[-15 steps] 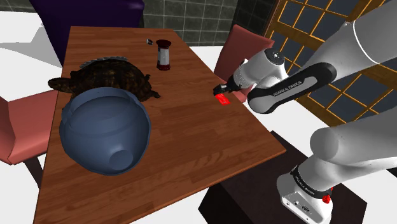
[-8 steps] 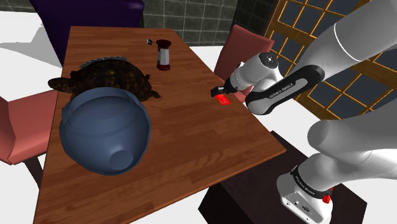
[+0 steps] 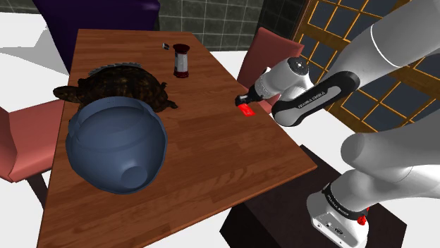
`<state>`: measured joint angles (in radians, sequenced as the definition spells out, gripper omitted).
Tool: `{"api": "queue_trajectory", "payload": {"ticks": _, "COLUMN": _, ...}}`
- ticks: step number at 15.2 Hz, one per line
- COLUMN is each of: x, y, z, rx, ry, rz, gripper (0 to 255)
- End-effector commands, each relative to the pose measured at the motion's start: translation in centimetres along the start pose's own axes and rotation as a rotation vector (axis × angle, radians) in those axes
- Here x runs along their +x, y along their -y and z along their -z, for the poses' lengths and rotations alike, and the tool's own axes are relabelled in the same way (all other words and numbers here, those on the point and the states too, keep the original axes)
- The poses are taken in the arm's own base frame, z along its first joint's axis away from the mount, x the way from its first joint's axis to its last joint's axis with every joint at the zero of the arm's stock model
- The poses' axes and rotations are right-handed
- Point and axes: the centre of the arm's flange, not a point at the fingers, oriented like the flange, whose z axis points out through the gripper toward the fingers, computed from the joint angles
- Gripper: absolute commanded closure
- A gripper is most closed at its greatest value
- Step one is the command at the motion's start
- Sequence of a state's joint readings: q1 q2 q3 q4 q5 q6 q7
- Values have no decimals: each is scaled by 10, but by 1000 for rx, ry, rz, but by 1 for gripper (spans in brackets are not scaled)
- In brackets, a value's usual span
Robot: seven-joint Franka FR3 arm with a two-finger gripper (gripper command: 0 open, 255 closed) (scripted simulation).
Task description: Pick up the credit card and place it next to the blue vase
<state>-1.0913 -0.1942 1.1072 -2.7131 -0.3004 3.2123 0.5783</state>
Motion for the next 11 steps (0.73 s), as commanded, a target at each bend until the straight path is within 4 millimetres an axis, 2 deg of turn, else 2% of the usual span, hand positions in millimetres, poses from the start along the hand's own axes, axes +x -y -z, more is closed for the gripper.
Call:
{"api": "queue_trajectory", "payload": {"ticks": 1, "x": -3, "y": -4, "z": -2, "rx": -10, "ry": 18, "rz": -4, "gripper": 255}}
{"api": "queue_trajectory", "payload": {"ticks": 5, "x": -2, "y": -6, "z": 0, "rx": -9, "ry": 18, "rz": -4, "gripper": 255}}
{"api": "queue_trajectory", "payload": {"ticks": 6, "x": -4, "y": -1, "z": -3, "rx": -9, "ry": 18, "rz": -4, "gripper": 255}}
{"api": "queue_trajectory", "payload": {"ticks": 11, "x": 10, "y": -1, "z": 19, "rx": -9, "ry": 18, "rz": -4, "gripper": 255}}
